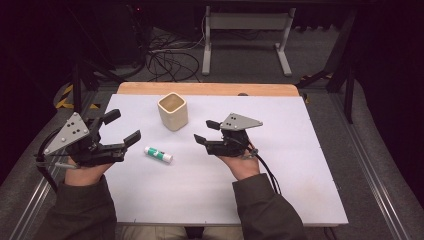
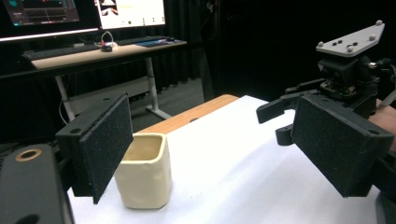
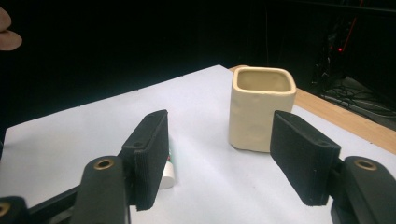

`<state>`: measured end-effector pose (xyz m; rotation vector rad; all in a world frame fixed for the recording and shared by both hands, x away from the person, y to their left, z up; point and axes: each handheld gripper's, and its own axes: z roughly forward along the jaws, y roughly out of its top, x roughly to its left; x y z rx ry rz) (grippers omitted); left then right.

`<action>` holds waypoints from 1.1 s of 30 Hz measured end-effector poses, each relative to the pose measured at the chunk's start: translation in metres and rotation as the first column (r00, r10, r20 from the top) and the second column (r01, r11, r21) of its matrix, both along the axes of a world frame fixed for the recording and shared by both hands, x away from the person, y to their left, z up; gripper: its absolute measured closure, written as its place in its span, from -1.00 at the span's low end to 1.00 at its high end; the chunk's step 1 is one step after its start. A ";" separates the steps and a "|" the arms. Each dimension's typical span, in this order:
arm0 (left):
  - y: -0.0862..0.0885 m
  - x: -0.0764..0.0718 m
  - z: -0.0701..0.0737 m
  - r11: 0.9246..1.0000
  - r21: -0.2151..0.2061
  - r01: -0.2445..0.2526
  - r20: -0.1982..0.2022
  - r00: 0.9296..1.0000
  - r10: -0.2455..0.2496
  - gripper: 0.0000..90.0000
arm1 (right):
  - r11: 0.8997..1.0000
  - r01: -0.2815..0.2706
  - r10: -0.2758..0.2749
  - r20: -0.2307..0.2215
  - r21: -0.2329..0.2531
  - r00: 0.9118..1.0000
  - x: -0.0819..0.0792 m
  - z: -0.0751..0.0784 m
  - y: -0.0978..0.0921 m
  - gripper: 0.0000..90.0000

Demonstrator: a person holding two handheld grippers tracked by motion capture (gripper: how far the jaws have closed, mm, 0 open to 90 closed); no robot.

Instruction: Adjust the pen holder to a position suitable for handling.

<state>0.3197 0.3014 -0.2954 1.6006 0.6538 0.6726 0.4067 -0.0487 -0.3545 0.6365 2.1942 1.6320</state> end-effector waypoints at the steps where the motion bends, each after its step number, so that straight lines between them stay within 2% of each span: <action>1: 0.000 0.000 0.000 1.000 0.007 0.002 0.000 1.000 -0.002 -0.70 | 1.000 -0.001 0.001 0.002 -0.003 1.000 0.001 -0.001 0.002 -0.15; 10: -0.001 -0.002 0.001 1.000 0.002 -0.004 0.010 1.000 0.004 -0.68 | 1.000 0.002 -0.002 -0.001 0.003 1.000 0.004 -0.010 0.015 -0.14; 16: -0.002 -0.003 0.001 1.000 0.024 -0.007 0.014 1.000 0.006 -0.68 | 1.000 -0.007 0.007 -0.017 0.003 1.000 0.005 -0.016 0.024 -0.11; 28: -0.001 -0.003 0.002 1.000 0.015 -0.023 0.018 1.000 0.022 -0.70 | 1.000 -0.019 0.019 -0.028 -0.019 0.999 0.009 -0.028 0.042 -0.13; 33: 0.000 -0.003 0.002 1.000 0.015 -0.025 0.013 1.000 0.024 -0.70 | 0.999 -0.032 0.031 -0.045 -0.034 0.999 0.012 -0.037 0.053 -0.13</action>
